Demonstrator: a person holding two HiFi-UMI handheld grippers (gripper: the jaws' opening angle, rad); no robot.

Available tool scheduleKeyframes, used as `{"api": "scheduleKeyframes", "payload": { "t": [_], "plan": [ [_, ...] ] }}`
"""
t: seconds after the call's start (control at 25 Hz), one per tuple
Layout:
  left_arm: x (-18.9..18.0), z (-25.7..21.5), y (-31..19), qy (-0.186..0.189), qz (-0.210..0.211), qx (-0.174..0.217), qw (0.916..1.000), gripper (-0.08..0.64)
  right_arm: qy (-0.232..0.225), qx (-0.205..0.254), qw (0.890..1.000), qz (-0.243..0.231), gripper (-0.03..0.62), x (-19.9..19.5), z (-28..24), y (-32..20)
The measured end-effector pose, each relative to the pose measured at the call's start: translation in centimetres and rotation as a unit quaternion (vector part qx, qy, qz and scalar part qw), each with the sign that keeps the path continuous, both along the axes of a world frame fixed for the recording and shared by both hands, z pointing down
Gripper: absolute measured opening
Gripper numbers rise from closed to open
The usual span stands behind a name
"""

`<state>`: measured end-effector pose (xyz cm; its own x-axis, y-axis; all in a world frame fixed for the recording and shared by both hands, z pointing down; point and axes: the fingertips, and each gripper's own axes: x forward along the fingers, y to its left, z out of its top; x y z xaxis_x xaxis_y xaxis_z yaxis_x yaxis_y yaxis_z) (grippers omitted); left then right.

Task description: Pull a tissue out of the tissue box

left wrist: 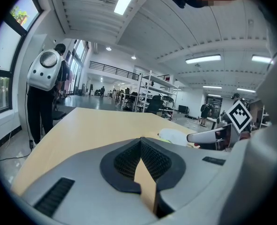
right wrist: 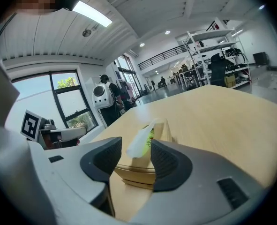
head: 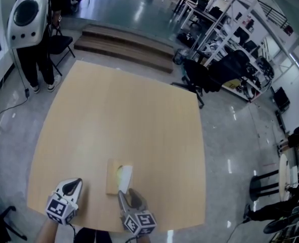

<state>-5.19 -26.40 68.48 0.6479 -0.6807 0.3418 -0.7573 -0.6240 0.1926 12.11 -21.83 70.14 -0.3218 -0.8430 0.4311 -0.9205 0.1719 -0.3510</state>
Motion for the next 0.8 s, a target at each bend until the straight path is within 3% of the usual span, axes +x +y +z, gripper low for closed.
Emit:
{"api": "scheduleKeyframes", "payload": {
  "t": [0.28,0.6,0.72,0.8],
  "plan": [
    [0.0,-0.4,-0.6,-0.005,-0.003,0.001,1.0,0.006,0.014,-0.006,1.0,-0.005,0.189,0.0,0.3,-0.3],
    [0.3,0.3,-0.5,-0.002,-0.004,-0.001,1.0,0.006,0.028,-0.012,1.0,0.002,0.084,0.6,0.7,-0.4],
    [0.3,0.7,-0.4,0.0,-0.002,-0.001,1.0,0.006,0.03,-0.012,0.999,0.005,0.081,0.6,0.9,-0.4],
    [0.3,0.5,-0.6,0.0,-0.002,-0.001,1.0,0.006,0.036,-0.013,0.999,0.011,0.037,0.7,1.0,-0.4]
  ]
}}
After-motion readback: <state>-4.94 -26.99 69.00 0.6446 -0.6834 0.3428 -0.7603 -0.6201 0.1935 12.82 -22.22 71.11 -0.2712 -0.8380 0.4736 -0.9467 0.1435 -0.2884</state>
